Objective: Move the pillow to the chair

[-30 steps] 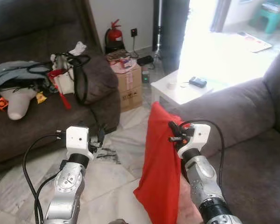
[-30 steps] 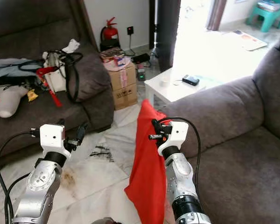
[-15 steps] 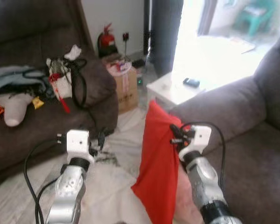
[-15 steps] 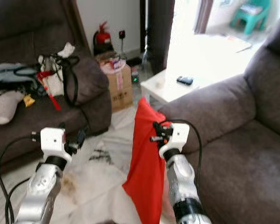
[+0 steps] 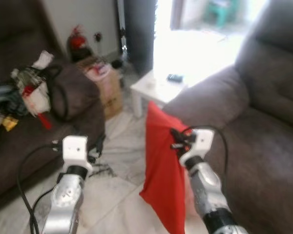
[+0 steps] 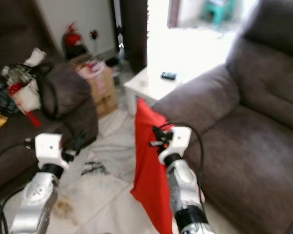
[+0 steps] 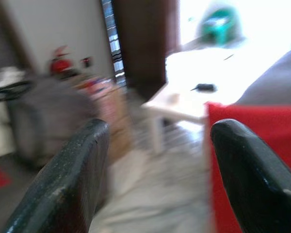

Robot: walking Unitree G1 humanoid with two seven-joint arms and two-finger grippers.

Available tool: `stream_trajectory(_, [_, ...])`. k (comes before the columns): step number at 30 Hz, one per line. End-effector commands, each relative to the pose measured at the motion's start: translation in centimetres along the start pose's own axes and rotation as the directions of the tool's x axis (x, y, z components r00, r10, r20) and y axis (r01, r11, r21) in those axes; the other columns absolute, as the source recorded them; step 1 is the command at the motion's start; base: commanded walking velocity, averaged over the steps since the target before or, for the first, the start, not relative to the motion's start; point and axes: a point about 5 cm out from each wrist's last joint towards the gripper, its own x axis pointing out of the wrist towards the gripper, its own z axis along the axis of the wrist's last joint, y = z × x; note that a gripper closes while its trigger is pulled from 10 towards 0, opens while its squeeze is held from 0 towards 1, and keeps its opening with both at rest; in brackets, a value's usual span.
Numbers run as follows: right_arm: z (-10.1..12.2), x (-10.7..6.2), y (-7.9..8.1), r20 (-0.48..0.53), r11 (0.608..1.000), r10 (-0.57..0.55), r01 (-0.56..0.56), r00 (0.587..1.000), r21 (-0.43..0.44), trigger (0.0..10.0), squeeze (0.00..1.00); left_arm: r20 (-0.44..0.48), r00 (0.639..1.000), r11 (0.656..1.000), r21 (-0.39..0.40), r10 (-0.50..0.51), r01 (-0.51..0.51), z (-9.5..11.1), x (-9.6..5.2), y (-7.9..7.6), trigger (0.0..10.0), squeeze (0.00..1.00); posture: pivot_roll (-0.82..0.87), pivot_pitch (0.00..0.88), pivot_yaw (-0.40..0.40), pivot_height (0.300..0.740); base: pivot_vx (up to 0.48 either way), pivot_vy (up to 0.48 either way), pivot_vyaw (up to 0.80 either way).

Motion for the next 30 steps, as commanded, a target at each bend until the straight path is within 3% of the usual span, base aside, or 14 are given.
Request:
stream_trajectory(1, [2.9,1.12,0.64,0.128,0.999,0.037,-0.034,0.991,-0.027,10.0,0.0,-0.009,1.0,1.0,0.009,0.005,-0.005,-0.15,-0.24,0.27,10.0,0.0,0.08,0.087,0.027,0.74,0.0,0.311,-0.8])
stream_trajectory(30, [3.19,1.12,0.1,0.121,0.999,0.028,-0.022,0.992,-0.046,10.0,0.0,-0.007,1.0,1.0,-0.008,-0.011,0.011,-0.11,-0.31,0.21,10.0,0.0,0.08,0.086,0.017,0.74,0.0,0.295,-0.8])
